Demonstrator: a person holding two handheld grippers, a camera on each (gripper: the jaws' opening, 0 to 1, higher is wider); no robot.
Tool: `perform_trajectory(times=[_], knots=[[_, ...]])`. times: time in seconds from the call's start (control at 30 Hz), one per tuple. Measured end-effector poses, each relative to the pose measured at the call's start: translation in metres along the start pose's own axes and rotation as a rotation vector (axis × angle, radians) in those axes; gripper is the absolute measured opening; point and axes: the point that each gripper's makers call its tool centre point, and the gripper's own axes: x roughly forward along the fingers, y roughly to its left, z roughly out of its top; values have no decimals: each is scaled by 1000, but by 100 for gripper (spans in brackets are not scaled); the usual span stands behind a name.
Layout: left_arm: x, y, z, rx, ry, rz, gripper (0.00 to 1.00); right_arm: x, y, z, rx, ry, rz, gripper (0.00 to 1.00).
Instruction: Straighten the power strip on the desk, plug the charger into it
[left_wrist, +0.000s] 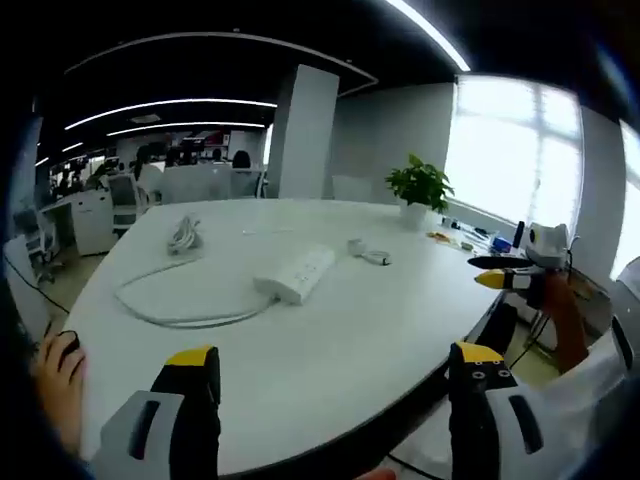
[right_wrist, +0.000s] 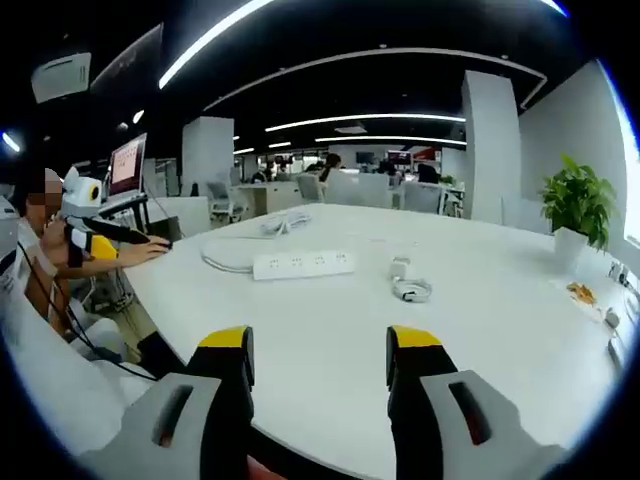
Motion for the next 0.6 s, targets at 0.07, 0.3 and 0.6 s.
perform_trajectory(times=[0.07,0.3,0.6], knots=[[-1,3,2,10,3,11,95,2,-3,4,13,1,-7,63],[2,13,27,86,-84,33,96,19,-13,19,28,-45,2,64],[26,22,24,52,-24,11,93,38,-18,38,9,-118,36,60]])
